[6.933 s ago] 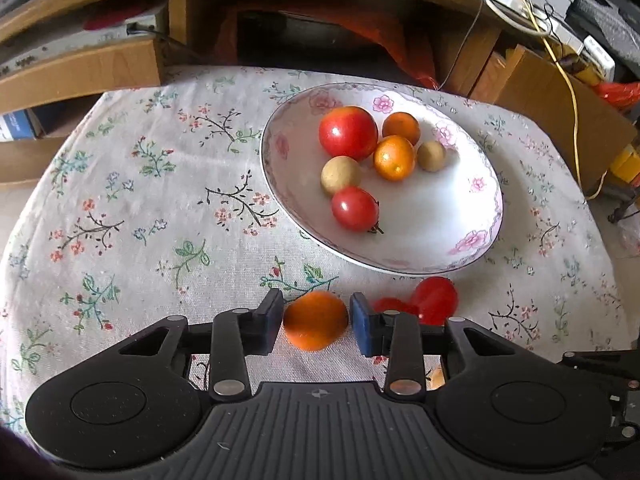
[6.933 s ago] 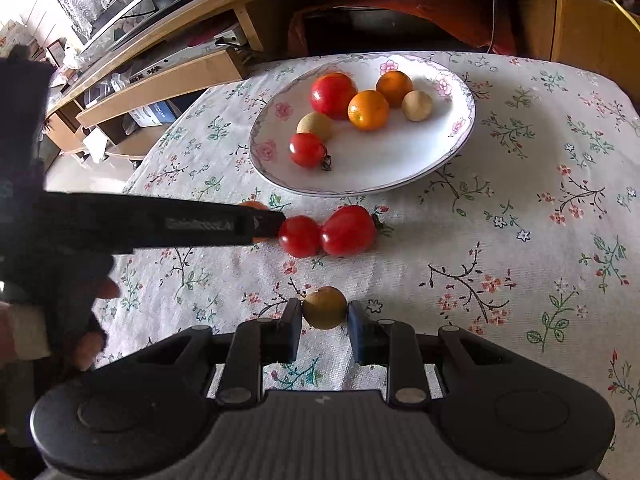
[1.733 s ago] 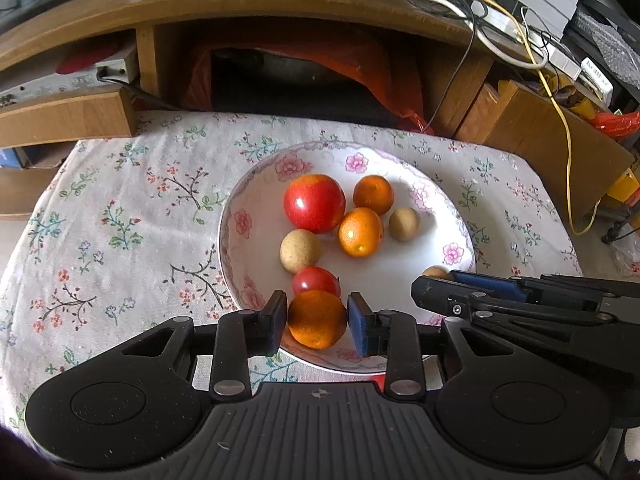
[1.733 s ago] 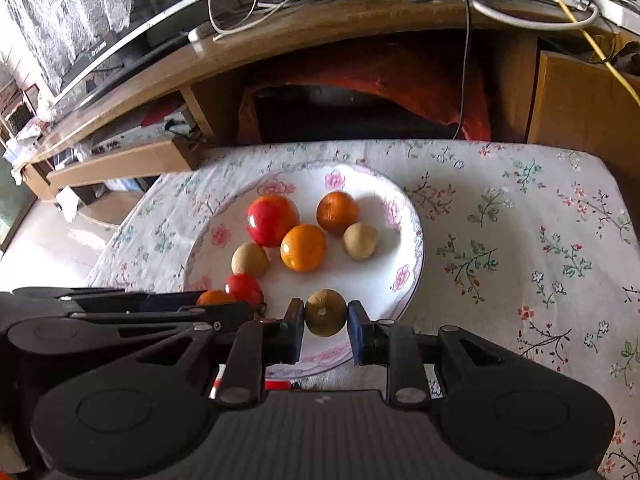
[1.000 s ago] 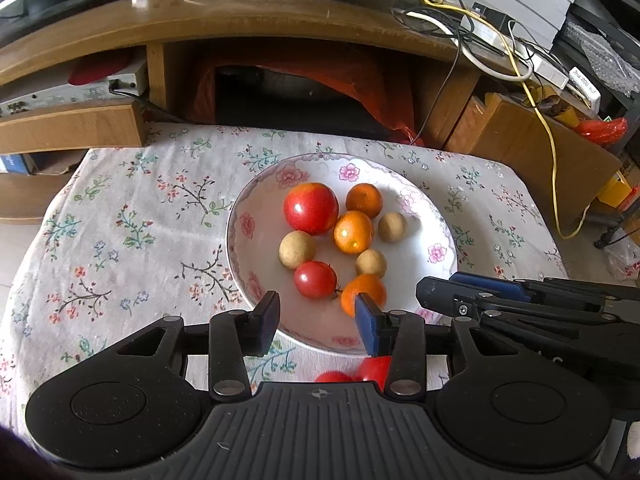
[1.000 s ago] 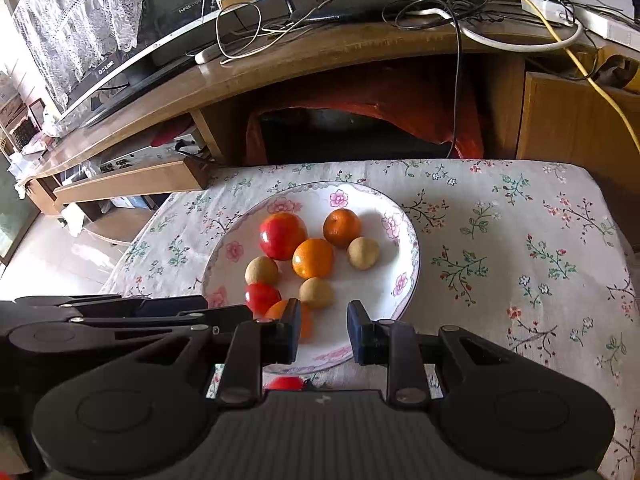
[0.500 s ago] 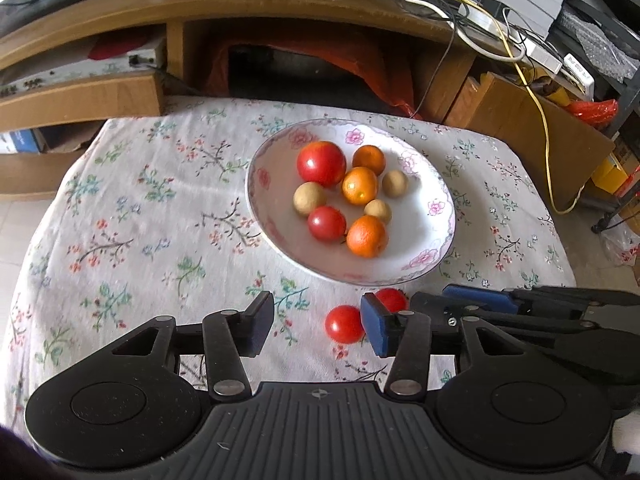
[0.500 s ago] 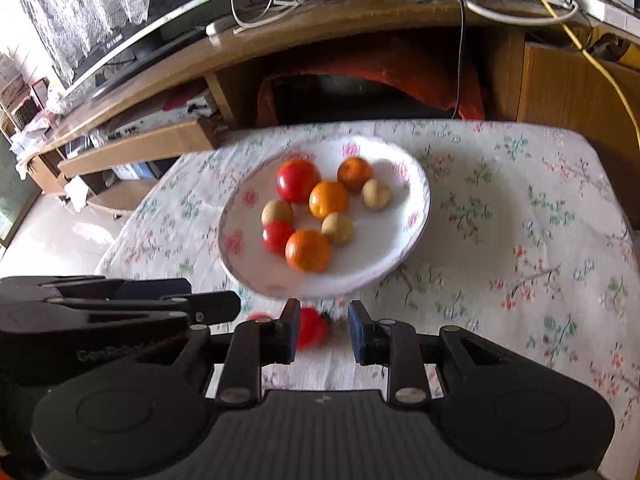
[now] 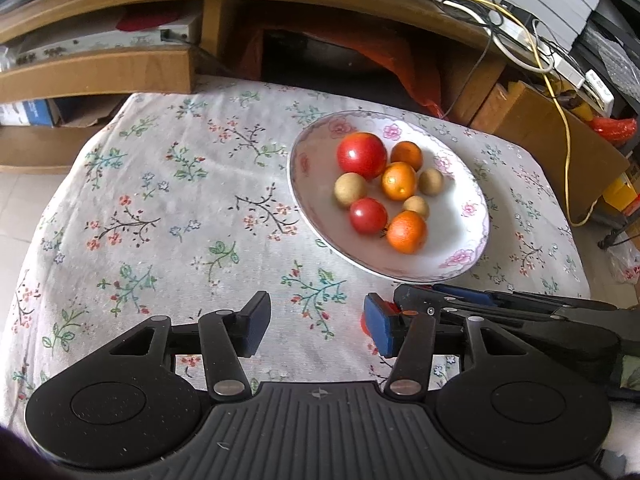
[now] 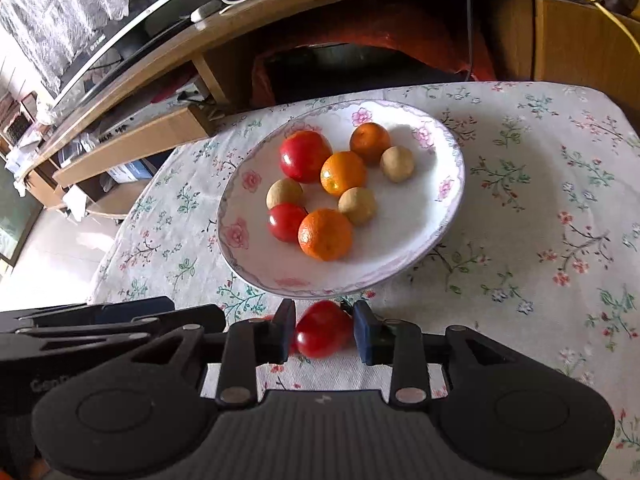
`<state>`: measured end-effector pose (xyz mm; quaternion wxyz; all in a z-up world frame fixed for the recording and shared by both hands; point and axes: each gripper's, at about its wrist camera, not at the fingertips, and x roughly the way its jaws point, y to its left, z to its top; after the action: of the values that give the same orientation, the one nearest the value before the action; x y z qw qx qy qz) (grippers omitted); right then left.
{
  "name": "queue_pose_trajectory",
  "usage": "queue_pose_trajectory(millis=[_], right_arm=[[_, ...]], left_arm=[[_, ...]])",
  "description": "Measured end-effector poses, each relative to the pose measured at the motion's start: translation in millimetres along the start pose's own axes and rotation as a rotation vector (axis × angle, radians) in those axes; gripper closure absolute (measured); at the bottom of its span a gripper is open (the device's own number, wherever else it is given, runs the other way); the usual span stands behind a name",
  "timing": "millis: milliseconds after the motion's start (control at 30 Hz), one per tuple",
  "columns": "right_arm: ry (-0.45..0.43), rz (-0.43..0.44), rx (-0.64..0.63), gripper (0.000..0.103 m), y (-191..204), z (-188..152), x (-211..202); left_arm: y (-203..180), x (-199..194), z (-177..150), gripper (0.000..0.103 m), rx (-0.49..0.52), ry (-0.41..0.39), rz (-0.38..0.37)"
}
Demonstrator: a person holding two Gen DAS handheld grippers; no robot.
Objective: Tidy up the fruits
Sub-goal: 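Grasp a red tomato with the right tool while the left tool grasps another red tomato, then carry both held red tomatoes up and over the white bowl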
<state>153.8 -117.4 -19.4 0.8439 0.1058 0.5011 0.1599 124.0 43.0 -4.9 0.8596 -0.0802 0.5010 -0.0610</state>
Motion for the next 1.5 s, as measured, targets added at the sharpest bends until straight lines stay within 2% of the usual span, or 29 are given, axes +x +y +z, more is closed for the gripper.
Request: queue_pose_trajectory(millis=[267,600,700,767,867,1300,1500], right_arm=[[0.034,-0.032,-0.089,0.073,3.5,-5.6,0.0],[0.059,-0.103,-0.184,0.073,-5.4,-13.2,-33.3],[0.066,-0.115,-0.185,0.073,-12.3,-17.0,-41.0],[0.07,-0.112,-0.172,0.073,-15.5,-17.5,-42.1],[0.076,-0.113,-0.161,0.073,-21.1,-20.5,-40.8],[0.08,-0.102,-0.143,0.073,-29.9,-21.3,-33.3],[0.083,-0.09,-0.164,0.073,-24.2,-27.3,-34.1]], left_arm=[[-0.8,3.6,-3.7,0.042,0.005,0.014,-0.007],[-13.4,23.7,-5.7,0.043,-0.018,0.047,-0.054],[-23.0,28.9,-7.4,0.042,0.007,0.049,-0.049],[-29.2,34.1,-9.1,0.05,0.023,0.06,-0.045],[-38.9,36.5,-12.4,0.054,0.07,0.048,-0.011],[-47.1,39.2,-18.9,0.065,0.117,0.053,-0.001],[-43.6,41.4,-15.3,0.069,0.092,0.048,-0.001]])
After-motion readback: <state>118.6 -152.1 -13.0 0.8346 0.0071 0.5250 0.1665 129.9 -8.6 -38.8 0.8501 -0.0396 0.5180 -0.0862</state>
